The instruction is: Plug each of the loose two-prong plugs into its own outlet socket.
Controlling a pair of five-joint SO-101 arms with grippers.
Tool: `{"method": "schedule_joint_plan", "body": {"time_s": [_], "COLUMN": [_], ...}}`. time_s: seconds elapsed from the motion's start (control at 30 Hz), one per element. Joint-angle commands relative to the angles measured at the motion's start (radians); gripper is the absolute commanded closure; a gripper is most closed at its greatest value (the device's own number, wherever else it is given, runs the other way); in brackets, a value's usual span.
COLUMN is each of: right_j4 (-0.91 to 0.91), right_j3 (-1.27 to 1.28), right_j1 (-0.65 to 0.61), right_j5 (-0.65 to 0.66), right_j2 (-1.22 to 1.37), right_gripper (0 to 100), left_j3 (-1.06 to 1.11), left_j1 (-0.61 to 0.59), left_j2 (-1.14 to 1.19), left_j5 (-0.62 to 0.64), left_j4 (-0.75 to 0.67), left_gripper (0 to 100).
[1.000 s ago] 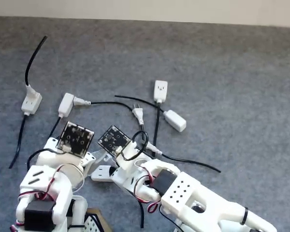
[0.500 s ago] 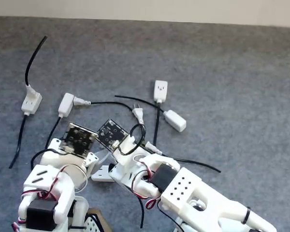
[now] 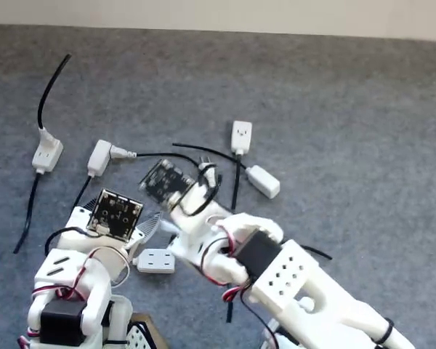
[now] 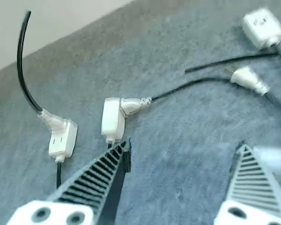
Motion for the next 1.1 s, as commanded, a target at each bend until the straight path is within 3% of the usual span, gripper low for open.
{"method": "schedule_joint_plan", "body": {"time_s": [0.0, 0.3, 0.57, 1.07], "right_j4": [0.002, 0.002, 0.004, 0.013], "right_j3": [-0.137, -0.136, 0.002, 0.168], "right_j1": [0.042, 0.039, 0.039, 0.588], "right_j5": [0.014, 0.006, 0.041, 0.210], "right_j2": [-0.010, -0.008, -0.001, 0.002], "right_gripper": [99.2, 99.2, 99.2, 99.2], "left_j3": [0.004, -0.008, -0.168, -0.337], "left_j1": [0.022, 0.094, -0.004, -0.429], "left_j2": [-0.002, 0.116, 0.231, 0.286], "left_j5": [-0.018, -0.017, -0.032, -0.149], "left_j4": [0.014, 0.006, 0.014, 0.012], "left_gripper": [65, 65, 65, 65]}}
